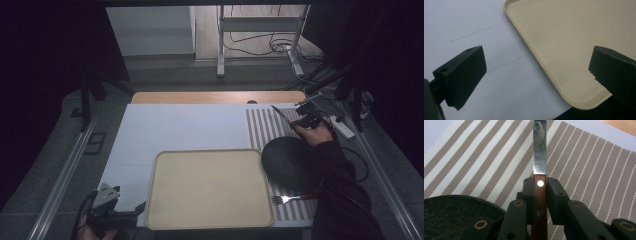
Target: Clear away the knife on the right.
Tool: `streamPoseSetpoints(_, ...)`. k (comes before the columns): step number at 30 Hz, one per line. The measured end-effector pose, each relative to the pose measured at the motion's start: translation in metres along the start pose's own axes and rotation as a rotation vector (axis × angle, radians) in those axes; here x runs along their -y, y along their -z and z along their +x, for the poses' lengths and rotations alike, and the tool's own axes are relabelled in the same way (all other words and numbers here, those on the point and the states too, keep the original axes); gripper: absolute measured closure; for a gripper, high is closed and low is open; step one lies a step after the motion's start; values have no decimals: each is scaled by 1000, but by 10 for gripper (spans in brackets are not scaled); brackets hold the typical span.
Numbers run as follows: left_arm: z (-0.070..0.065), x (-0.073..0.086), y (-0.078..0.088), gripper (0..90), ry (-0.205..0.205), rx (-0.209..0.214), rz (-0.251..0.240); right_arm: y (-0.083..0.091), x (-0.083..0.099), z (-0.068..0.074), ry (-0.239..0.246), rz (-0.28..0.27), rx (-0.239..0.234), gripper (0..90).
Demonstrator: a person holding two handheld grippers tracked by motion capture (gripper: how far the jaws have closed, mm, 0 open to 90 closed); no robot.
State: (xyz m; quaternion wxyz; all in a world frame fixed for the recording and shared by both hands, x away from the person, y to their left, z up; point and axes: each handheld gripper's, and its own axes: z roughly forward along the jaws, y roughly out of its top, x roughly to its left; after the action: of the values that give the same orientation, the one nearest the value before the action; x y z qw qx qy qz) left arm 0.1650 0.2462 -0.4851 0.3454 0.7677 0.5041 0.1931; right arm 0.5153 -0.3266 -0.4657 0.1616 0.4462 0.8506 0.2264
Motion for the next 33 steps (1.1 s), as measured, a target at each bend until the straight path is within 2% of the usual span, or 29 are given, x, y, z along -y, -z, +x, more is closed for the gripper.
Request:
streamPoseSetpoints(23,0,0,0,12,-4,-1,-2,14,9,57,32,-23,-64,780)
streamPoseSetpoints(33,-1,0,0,12,-5,-3,-1,26,21,82,59,-30,-99,780)
